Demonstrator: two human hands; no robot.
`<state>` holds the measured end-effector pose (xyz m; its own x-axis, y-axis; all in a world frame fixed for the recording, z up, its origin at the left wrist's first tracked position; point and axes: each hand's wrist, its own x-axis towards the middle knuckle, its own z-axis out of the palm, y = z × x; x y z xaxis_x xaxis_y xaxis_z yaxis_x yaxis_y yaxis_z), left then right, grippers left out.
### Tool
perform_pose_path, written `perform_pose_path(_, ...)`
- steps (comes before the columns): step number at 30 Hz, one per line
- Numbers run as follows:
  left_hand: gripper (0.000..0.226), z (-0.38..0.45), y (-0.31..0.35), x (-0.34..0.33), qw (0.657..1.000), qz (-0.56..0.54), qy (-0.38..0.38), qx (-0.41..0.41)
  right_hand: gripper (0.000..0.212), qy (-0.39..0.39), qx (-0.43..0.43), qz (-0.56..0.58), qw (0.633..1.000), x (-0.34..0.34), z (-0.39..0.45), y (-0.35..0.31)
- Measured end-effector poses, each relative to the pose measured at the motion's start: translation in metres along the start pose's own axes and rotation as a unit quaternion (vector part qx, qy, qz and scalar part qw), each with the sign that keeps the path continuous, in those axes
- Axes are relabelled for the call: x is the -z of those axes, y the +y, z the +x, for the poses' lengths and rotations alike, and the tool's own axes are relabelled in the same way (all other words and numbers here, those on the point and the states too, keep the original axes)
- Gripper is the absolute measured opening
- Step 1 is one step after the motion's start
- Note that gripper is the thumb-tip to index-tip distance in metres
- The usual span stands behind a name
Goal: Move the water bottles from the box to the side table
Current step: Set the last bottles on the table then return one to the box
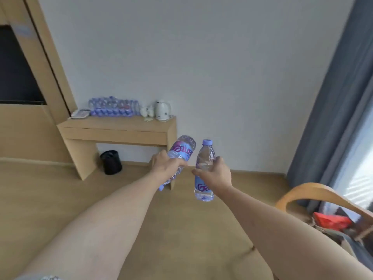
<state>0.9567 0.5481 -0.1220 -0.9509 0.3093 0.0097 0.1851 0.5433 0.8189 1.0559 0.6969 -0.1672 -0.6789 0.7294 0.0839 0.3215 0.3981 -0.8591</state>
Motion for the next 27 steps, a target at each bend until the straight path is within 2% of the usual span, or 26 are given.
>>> perform_pose_path(3, 0.062, 0.054, -0.007, 0.023, 0.999, -0.001, 0.035, 0.02, 0.069, -0.028, 0.027, 0.015, 0.999, -0.042, 0.049, -0.029)
perform_pose_path(10, 0.064, 0.155, -0.04, 0.075, 0.994, -0.042, 0.085, 0.059, 0.069, -0.065, 0.059, 0.014, 0.996, -0.133, 0.13, -0.086)
perform_pose_path(18, 0.072, 0.294, -0.1, 0.131, 0.995, -0.022, 0.075, 0.055, 0.071, -0.066, 0.056, 0.0, 0.996, -0.261, 0.206, -0.136)
perform_pose_path(27, 0.066, 0.454, -0.151, 0.215, 0.998, -0.009, 0.037, 0.043, 0.068, -0.032, 0.017, 0.002, 0.999, -0.397, 0.281, -0.214)
